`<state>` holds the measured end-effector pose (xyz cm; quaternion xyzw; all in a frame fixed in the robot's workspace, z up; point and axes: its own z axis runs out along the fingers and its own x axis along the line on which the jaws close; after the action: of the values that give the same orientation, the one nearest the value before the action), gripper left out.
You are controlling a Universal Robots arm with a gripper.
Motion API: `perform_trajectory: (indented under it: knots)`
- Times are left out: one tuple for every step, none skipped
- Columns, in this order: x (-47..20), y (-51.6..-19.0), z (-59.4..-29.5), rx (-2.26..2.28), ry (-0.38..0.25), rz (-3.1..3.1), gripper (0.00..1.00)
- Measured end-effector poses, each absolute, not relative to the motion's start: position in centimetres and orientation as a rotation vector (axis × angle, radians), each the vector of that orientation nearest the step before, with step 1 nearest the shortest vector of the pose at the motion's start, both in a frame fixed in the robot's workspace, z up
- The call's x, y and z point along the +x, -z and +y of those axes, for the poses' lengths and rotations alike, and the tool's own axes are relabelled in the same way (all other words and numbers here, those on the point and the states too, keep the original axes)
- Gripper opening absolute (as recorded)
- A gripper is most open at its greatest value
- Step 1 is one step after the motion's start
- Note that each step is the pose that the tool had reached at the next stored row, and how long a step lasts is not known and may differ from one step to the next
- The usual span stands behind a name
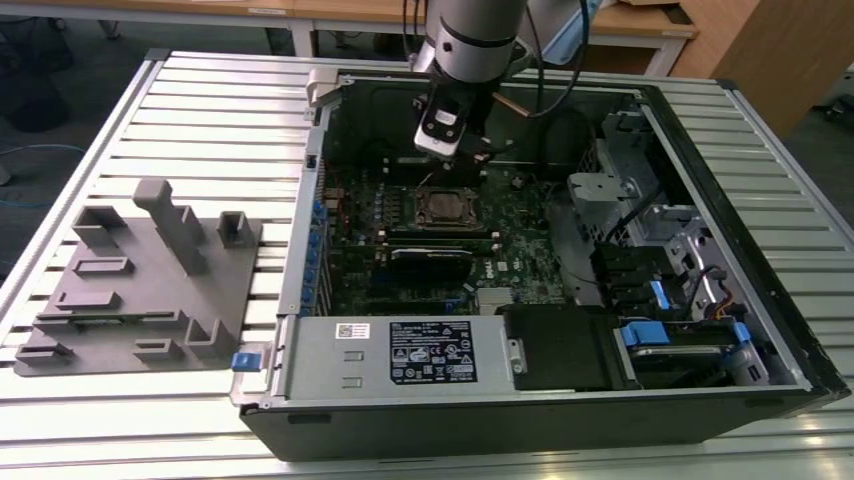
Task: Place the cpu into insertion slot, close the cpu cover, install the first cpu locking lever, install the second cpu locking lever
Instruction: 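Install the first cpu locking lever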
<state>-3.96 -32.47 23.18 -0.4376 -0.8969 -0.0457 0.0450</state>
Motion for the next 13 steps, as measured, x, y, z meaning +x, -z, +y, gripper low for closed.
perform_trajectory:
  knots:
    - [-4.0, -23.3, -32.5, -1.331, 0.139, -2.742, 0.1]
    - [-4.0, -23.5, -32.5, -1.326, 0.139, -2.744, 0.1]
    - [-4.0, -23.7, -32.5, -1.322, 0.139, -2.746, 0.1]
    - [-4.0, -23.8, -32.5, -1.318, 0.138, -2.748, 0.1]
    - [-4.0, -23.9, -32.5, -1.315, 0.138, -2.749, 0.1]
    - [-4.0, -24.0, -32.5, -1.312, 0.138, -2.751, 0.1]
    - [-4.0, -24.1, -32.5, -1.311, 0.138, -2.751, 0.1]
    - [-4.0, -24.2, -32.5, -1.31, 0.138, -2.752, 0.1]
    - [-4.0, -24.3, -32.5, -1.309, 0.138, -2.752, 0.1]
    - [-4.0, -24.5, -32.5, -1.309, 0.138, -2.752, 0.1]
    - [-4.0, -24.7, -32.5, -1.309, 0.138, -2.752, 0.1]
    - [-4.0, -24.9, -32.5, -1.309, 0.138, -2.752, 0.1]
    - [-4.0, -25.2, -32.5, -1.309, 0.138, -2.752, 0.1]
